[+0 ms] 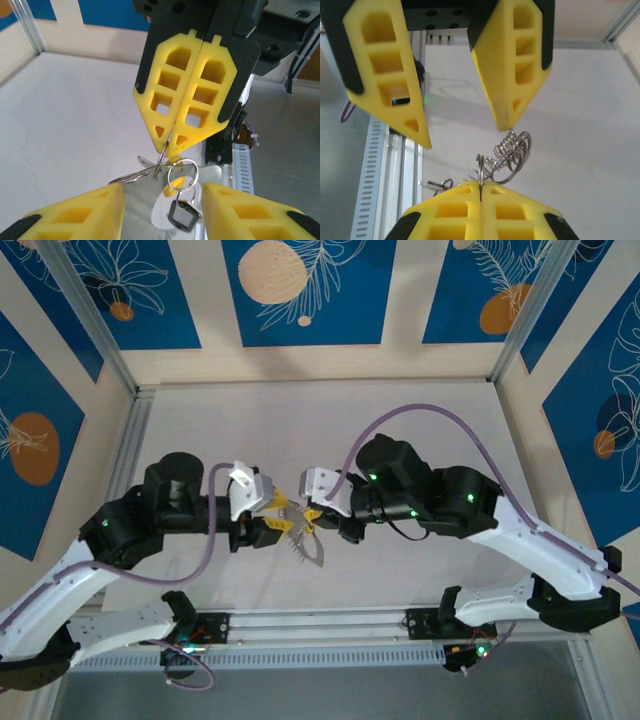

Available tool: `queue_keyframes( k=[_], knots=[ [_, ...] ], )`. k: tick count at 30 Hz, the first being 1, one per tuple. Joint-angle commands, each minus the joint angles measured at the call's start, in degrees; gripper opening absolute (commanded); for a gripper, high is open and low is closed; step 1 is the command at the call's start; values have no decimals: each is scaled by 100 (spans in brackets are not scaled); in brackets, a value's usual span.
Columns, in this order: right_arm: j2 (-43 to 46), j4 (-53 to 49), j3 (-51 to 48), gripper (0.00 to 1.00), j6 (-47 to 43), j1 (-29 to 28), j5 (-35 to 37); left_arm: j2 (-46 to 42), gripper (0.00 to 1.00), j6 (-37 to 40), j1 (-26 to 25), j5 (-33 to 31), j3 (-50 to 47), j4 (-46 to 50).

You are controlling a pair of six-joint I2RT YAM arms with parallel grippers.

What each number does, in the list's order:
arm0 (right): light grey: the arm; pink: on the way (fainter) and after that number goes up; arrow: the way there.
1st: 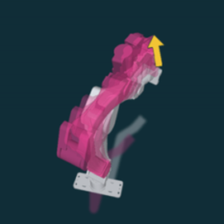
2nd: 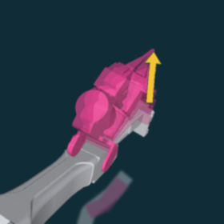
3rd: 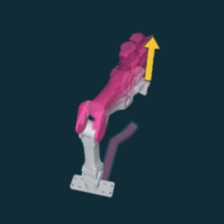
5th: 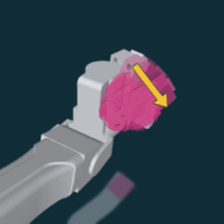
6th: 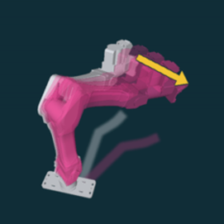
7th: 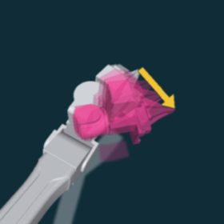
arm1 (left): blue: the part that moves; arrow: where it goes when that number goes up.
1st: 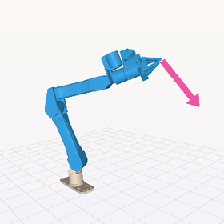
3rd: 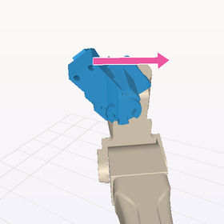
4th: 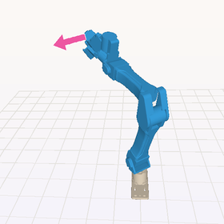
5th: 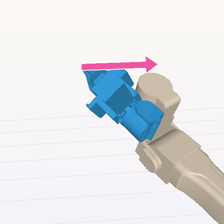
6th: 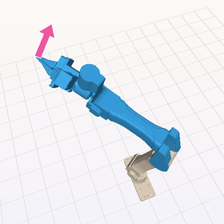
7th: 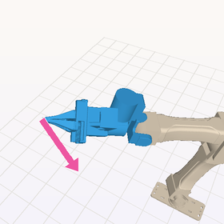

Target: Put the keys on the keyring

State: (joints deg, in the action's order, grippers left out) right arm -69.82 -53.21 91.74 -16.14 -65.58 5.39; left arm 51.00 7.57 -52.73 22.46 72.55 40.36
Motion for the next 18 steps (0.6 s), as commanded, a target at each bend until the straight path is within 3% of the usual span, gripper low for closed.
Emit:
queue_keyframes(
  k=[1,18],
  knots=[
    [-60,-389,304,0,-88,28,-184,-108,43,128,-29,198,-47,-110],
    [-30,-151,296,0,-131,226,-833,42,35,134,-27,396,-275,-660]
  ],
)
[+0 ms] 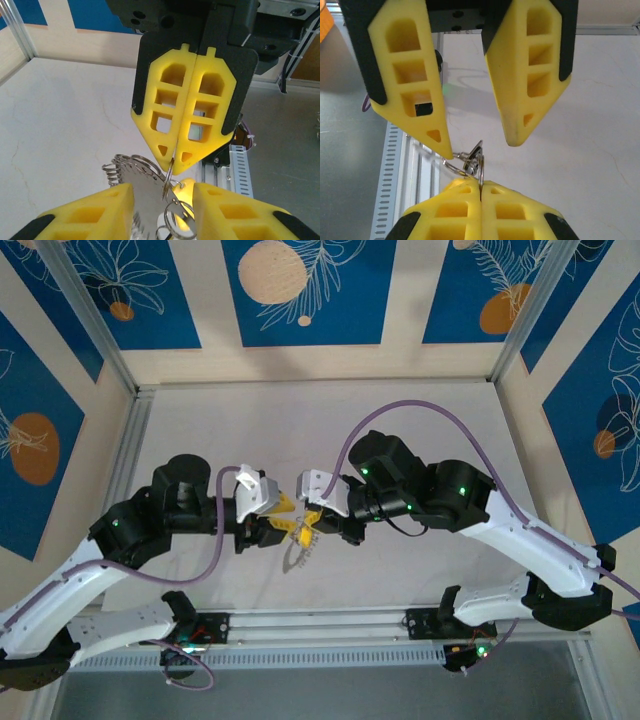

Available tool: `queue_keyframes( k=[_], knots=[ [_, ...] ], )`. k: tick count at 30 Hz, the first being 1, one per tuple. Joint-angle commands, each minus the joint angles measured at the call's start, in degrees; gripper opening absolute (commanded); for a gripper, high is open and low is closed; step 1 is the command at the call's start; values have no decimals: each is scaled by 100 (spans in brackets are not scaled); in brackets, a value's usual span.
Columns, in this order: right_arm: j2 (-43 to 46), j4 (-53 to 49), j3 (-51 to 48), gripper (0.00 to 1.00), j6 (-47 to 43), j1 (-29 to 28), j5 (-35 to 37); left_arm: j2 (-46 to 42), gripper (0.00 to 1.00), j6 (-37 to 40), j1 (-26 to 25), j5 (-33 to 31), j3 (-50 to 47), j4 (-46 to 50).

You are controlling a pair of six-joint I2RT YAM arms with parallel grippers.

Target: Put the keys on the keyring

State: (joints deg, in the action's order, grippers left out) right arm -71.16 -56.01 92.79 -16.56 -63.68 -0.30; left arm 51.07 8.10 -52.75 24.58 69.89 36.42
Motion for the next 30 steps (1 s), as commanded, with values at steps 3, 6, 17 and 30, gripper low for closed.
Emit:
queue_keyframes(
  k=[3,6,17,30],
  knots=[
    [102,159,178,0,-93,49,-269,100,34,104,-25,205,35,-274],
    [102,194,169,0,-100,71,-287,139,30,104,-26,225,48,-302],
    [185,309,132,0,-111,103,-263,235,10,172,-45,190,-36,-366],
    [513,922,-270,0,22,137,-200,47,0,-159,-186,20,-263,-796]
  ],
)
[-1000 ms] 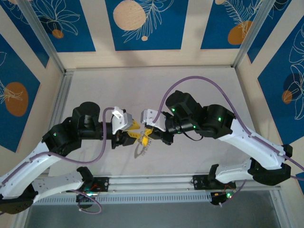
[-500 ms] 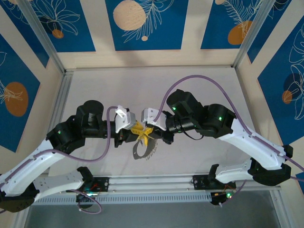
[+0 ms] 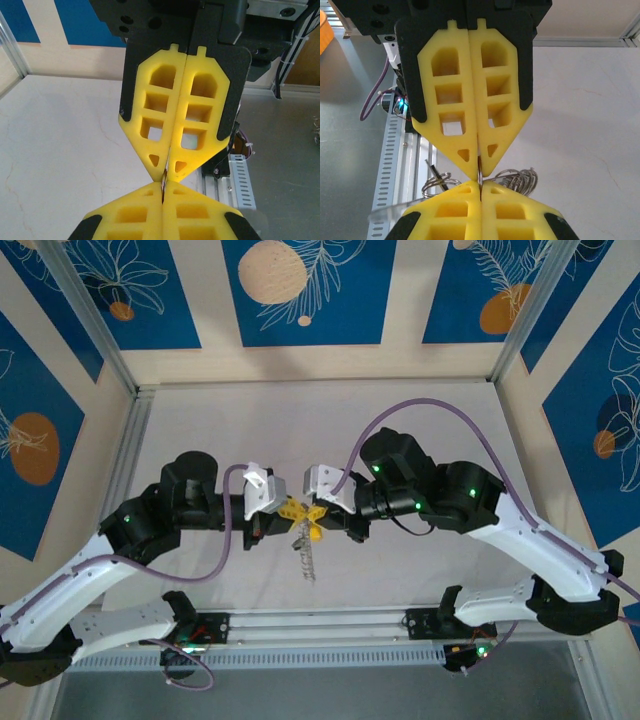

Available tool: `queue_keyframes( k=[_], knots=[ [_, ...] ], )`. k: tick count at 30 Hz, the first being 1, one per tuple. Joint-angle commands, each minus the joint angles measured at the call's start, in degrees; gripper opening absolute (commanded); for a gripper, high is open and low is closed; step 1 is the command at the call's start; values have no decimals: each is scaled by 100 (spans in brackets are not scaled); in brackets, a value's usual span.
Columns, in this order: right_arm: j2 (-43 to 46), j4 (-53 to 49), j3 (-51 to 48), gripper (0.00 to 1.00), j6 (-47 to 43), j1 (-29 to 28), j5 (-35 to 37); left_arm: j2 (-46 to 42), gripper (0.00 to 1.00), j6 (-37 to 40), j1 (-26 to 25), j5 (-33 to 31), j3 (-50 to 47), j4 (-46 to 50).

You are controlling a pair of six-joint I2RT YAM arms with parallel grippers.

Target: Put the keys on the keyring

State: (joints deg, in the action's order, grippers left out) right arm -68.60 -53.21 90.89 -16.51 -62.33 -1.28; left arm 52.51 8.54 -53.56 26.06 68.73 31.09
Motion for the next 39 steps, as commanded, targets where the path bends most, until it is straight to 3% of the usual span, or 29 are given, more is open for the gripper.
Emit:
queue_keyframes(
  k=[1,5,16,22,32,39],
  knots=[
    [328,713,-181,3,69,18,-97,-178,0,-265,-119,-153,-245,-433],
    [642,1151,-668,18,261,118,-356,-515,0,-450,-131,-176,-568,-1061],
    [979,1583,-1278,36,609,504,-894,-782,0,-804,-128,236,-1029,-2099],
    [1071,1862,-1595,35,750,677,-1286,-1020,0,-964,-128,607,-1324,-2762],
    [1263,2481,-2089,31,868,643,-2062,-1015,0,-1114,-128,702,-1465,-3124],
    [1295,2900,-2311,35,991,610,-2450,-1054,0,-1222,-128,731,-1580,-3343]
  ],
)
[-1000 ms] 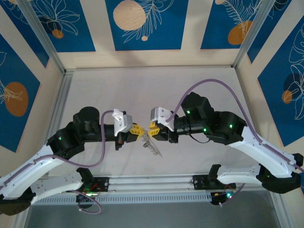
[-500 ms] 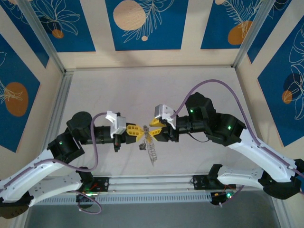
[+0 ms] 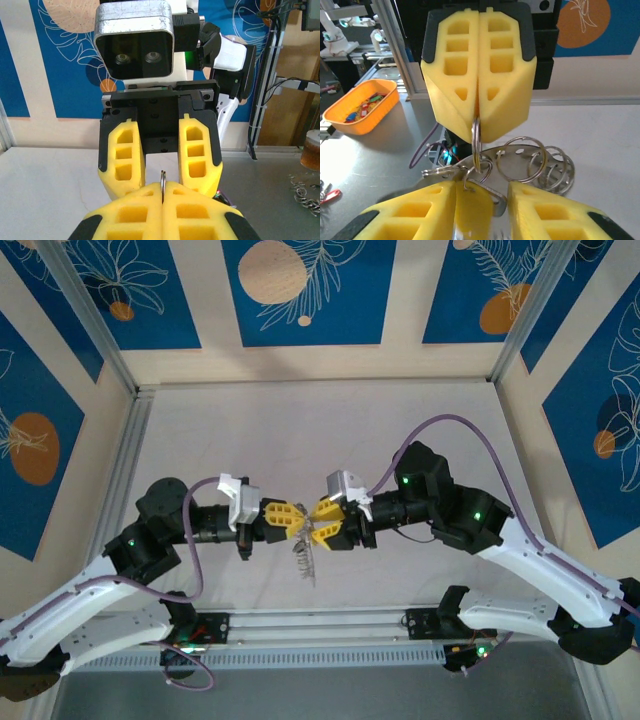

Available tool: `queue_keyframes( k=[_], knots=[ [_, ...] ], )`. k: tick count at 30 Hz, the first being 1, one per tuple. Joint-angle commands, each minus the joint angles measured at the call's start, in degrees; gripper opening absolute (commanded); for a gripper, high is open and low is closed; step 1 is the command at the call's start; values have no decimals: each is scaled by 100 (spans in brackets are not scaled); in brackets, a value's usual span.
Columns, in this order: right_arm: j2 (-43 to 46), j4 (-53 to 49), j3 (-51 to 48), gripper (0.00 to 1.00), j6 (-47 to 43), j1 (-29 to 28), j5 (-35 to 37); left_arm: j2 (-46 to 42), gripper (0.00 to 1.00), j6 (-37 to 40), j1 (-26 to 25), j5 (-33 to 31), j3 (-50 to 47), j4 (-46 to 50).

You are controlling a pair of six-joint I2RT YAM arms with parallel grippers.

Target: Put the keys on the keyring

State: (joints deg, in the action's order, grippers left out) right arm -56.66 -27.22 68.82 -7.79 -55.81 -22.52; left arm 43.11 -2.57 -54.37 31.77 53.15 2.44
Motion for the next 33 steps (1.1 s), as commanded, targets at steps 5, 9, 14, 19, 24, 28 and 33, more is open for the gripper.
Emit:
queue_keyframes(
  k=[5,9,14,19,24,28,33],
  knots=[
    [-20,314,-106,41,138,-41,-336,-162,0,-173,-47,209,-75,-593],
    [-50,358,-131,37,173,-43,-254,-206,0,-191,-47,245,-85,-660],
    [-141,394,-114,35,200,-44,-261,-213,0,-218,-48,264,-102,-752],
    [-194,415,-90,31,192,-64,-313,-222,0,-234,-47,271,-138,-849],
    [-138,308,-46,9,116,-65,-240,-272,0,-180,-47,217,-144,-779],
    [9,-9,73,2,-50,-78,163,-358,0,-29,-52,-12,-103,-486],
    [232,-548,345,0,-316,-78,967,-494,0,227,-47,-539,-211,-84]
  ],
)
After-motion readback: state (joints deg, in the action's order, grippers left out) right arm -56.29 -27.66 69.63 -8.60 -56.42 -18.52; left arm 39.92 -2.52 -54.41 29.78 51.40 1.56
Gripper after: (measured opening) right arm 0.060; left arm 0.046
